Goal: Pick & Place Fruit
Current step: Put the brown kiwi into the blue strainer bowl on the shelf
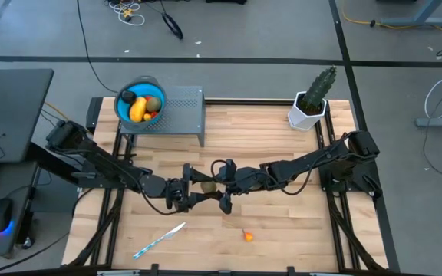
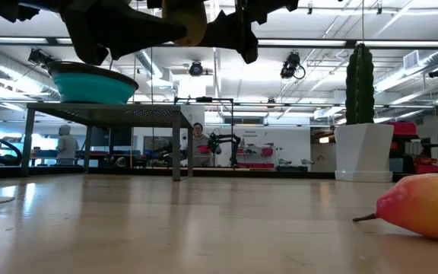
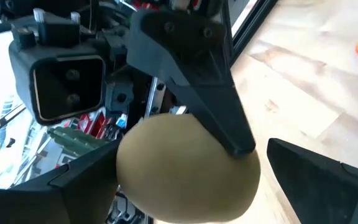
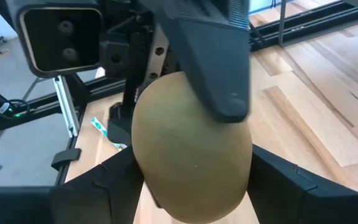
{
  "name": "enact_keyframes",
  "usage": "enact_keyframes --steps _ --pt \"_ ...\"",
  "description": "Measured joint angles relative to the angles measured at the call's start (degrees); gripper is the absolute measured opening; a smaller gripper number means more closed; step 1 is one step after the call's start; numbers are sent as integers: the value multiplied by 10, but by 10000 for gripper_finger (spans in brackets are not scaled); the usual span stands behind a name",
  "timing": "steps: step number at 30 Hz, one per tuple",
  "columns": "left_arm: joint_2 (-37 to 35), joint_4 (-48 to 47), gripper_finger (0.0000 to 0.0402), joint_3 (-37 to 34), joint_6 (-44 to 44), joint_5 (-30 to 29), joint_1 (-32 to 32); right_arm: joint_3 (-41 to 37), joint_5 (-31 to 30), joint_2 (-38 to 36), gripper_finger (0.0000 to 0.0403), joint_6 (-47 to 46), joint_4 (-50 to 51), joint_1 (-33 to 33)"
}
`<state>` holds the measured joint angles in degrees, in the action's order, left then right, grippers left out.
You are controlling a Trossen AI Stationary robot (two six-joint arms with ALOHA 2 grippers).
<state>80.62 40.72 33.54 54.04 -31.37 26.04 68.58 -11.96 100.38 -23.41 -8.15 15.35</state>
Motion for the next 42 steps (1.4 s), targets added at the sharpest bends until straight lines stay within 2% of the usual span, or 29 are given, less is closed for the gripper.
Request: enact_keyframes --steps 9,24,33,42 --pt "0 5 395 0 3 -1 0 0 -3 0 250 0 -13 0" --pt "1 26 353 -1 2 4 0 0 -5 0 250 3 -15 0" --pt "1 23 349 -1 3 3 0 0 -16 0 251 6 -13 1" --pt "2 -9 348 -1 -12 5 0 0 -23 -2 289 20 -19 0"
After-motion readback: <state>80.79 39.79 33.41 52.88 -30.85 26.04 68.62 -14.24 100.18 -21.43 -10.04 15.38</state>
